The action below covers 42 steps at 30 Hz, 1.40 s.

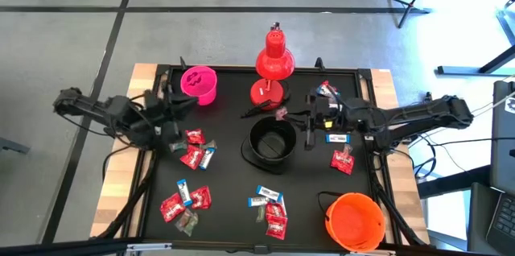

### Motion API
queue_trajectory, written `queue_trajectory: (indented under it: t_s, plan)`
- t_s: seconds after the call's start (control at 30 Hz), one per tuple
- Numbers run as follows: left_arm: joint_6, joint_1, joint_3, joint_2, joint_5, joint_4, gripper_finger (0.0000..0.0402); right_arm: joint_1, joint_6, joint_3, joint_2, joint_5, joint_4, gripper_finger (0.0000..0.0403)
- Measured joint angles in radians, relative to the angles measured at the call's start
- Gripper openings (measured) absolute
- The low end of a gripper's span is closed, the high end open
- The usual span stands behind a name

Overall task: Organize candy in baskets
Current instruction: Put the red gummy into the pink bucket

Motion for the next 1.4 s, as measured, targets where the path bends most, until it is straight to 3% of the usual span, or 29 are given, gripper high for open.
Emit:
queue_trajectory:
  t_s: [0.23, 0.4, 0.6, 0.77, 0.93, 1.2, 1.4]
  plan:
    - [-0.042, 0.048, 0.166, 0.231, -0.009, -0.064, 0.0025, -0.024, -0.019, 0.083, 0.100, -0.056, 0.009, 0.0005]
    - [-0.074, 0.112, 0.257, 0.359, 0.019, -0.186, 0.0083, -0.021, -0.038, 0.142, 0.149, -0.071, -0.016, 0.0005]
    - [-0.097, 0.160, 0.282, 0.456, 0.234, -0.177, 0.0172, -0.021, -0.058, 0.154, 0.189, -0.070, 0.003, 0.0005]
    - [-0.154, 0.185, 0.282, 0.510, 0.350, -0.139, 0.0209, -0.021, -0.058, 0.155, 0.218, -0.071, 0.026, 0.0005]
    - [-0.190, 0.198, 0.282, 0.580, 0.422, -0.066, 0.0215, -0.021, -0.041, 0.155, 0.241, -0.070, 0.067, 0.0005]
    - [-0.201, 0.199, 0.282, 0.664, 0.408, 0.082, 0.0211, -0.021, -0.034, 0.155, 0.273, -0.071, 0.088, 0.0005]
    - [-0.201, 0.203, 0.281, 0.678, 0.354, 0.083, 0.0202, -0.021, -0.030, 0.155, 0.280, -0.070, 0.107, 0.0005]
